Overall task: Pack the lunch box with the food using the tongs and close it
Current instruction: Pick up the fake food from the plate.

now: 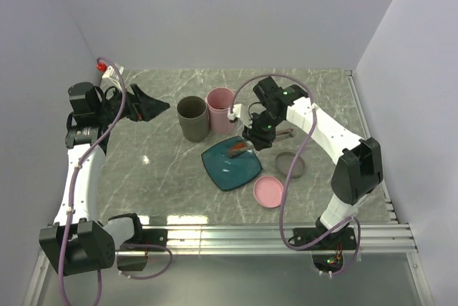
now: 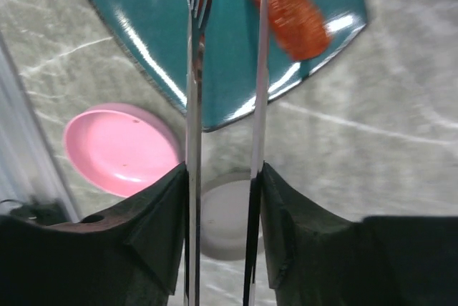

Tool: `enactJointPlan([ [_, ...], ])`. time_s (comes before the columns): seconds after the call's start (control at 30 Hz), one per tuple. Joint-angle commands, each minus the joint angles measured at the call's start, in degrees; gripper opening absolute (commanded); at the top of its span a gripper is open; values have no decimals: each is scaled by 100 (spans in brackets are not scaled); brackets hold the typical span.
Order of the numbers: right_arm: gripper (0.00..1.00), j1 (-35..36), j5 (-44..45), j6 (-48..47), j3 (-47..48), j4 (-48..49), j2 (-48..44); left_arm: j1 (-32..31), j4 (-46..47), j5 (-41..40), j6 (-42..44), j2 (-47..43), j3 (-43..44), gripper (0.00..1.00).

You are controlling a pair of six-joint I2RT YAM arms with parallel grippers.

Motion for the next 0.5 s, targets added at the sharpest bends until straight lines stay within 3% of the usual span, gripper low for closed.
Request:
enactJointPlan([
  [0.0, 50, -101, 40, -562, 488, -155, -185, 9, 215, 112, -18, -34, 131, 99],
  [0.23, 59, -479, 120, -1687, 700, -279, -123, 17, 162, 94, 35, -60, 105, 99],
  [0.47, 60, -532, 234, -2690, 603, -305, -71, 9, 179, 59, 35, -25, 70, 99],
])
